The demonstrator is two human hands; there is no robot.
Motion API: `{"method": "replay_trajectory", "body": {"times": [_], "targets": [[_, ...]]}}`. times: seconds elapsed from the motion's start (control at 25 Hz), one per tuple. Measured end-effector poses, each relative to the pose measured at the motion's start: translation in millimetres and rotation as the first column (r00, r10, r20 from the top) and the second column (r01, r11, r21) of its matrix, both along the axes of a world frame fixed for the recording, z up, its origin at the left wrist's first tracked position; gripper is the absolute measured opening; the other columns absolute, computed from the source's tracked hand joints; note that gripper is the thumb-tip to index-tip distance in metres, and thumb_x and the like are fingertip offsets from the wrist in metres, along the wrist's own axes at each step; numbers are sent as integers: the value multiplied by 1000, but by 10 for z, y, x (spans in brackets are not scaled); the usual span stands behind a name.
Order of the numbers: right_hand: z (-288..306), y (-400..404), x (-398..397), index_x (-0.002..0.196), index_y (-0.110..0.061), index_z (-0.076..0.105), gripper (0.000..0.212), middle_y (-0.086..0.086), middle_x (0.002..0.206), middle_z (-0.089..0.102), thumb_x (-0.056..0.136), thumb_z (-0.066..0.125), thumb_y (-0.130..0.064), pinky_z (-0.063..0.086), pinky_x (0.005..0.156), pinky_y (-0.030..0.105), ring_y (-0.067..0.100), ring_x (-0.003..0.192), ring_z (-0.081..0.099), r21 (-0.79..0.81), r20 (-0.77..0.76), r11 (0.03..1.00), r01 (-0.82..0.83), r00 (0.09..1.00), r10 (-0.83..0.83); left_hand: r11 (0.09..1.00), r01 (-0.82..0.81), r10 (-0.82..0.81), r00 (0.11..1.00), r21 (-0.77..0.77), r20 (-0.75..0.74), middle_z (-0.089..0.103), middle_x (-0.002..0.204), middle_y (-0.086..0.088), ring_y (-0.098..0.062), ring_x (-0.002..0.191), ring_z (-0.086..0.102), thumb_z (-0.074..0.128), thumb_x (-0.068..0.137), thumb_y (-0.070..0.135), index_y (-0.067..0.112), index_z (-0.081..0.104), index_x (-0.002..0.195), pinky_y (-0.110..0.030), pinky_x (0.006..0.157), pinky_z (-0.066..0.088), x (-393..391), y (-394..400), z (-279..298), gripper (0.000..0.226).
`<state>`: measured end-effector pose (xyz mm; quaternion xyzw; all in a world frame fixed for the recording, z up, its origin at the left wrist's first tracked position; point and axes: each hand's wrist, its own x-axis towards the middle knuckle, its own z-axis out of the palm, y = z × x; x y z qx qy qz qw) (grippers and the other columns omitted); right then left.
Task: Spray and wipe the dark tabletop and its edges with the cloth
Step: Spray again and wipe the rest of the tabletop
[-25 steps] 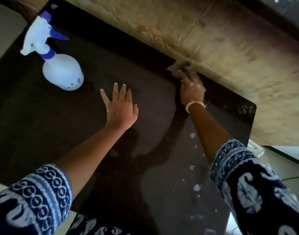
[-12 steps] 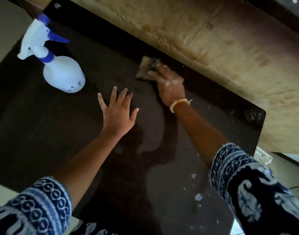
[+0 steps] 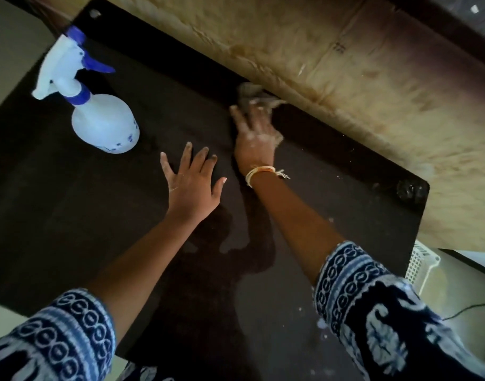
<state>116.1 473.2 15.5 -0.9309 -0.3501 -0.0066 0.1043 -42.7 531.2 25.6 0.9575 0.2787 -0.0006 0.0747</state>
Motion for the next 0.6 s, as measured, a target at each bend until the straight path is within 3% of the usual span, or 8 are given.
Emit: {"method": "replay_trajectory", "body": {"times": [0.08, 0.12, 0.16, 0.24, 0.36, 0.48, 0.6], "targets": [[36, 32, 15, 145, -34, 41, 55, 5, 157, 30, 91, 44, -23, 32, 108, 49, 30, 143, 29, -178, -23, 931, -319, 947, 320, 1000, 7, -7, 1000, -2, -14, 45, 147, -1, -29, 146, 23, 48, 92, 50, 20, 53, 134, -68, 111, 3, 10, 16, 24, 52], [54, 10, 107, 147, -34, 37, 57, 3, 159, 26, 92, 44, -23, 32, 109, 50, 29, 145, 25, -210, -28, 917, -339, 940, 341, 1000, 8, -8, 1000, 1, -18, 45, 147, -1, -30, 146, 22, 48, 91, 50, 20, 52, 133, -68, 111, 3, 16, 14, 36, 52], [72, -34, 221, 148, -35, 34, 59, 2, 160, 24, 92, 44, -22, 32, 109, 53, 28, 147, 21, -209, -22, 940, -270, 962, 272, 1000, 7, -7, 1000, 5, -21, 45, 147, -2, -30, 147, 22, 49, 91, 49, 20, 52, 134, -69, 111, 4, 22, 10, 50, 52], [104, -268, 484, 150, -37, 28, 62, 1, 161, 17, 92, 43, -20, 30, 109, 58, 29, 148, 17, -211, -50, 977, 43, 997, -55, 1000, 12, -12, 1000, 11, -21, 44, 147, -3, -32, 147, 22, 49, 92, 48, 18, 50, 135, -69, 111, 5, 34, -26, 72, 53], [174, -1036, 789, 152, -37, 22, 60, 0, 163, 10, 97, 39, -18, 26, 109, 61, 30, 148, 13, -228, -118, 816, 531, 817, -564, 999, 54, -54, 998, -7, 20, 43, 148, -3, -32, 146, 22, 51, 92, 46, 18, 48, 137, -69, 111, 4, 74, -203, 92, 53], [194, -1672, 799, 153, -32, 22, 61, 2, 163, 10, 96, 39, -16, 23, 113, 57, 28, 149, 9, -202, -139, 719, 664, 708, -693, 991, 119, -117, 992, -53, 49, 43, 148, -2, -31, 146, 23, 53, 91, 46, 19, 51, 135, -69, 110, 3, 76, -474, 116, 51], [135, -1630, 673, 152, -31, 26, 62, 4, 162, 14, 94, 41, -15, 28, 110, 56, 32, 146, 19, -175, -118, 781, 600, 774, -622, 987, 148, -146, 989, -62, 32, 42, 149, -2, -31, 146, 24, 52, 91, 46, 19, 52, 135, -69, 110, 4, 9, -681, 117, 52]]}}
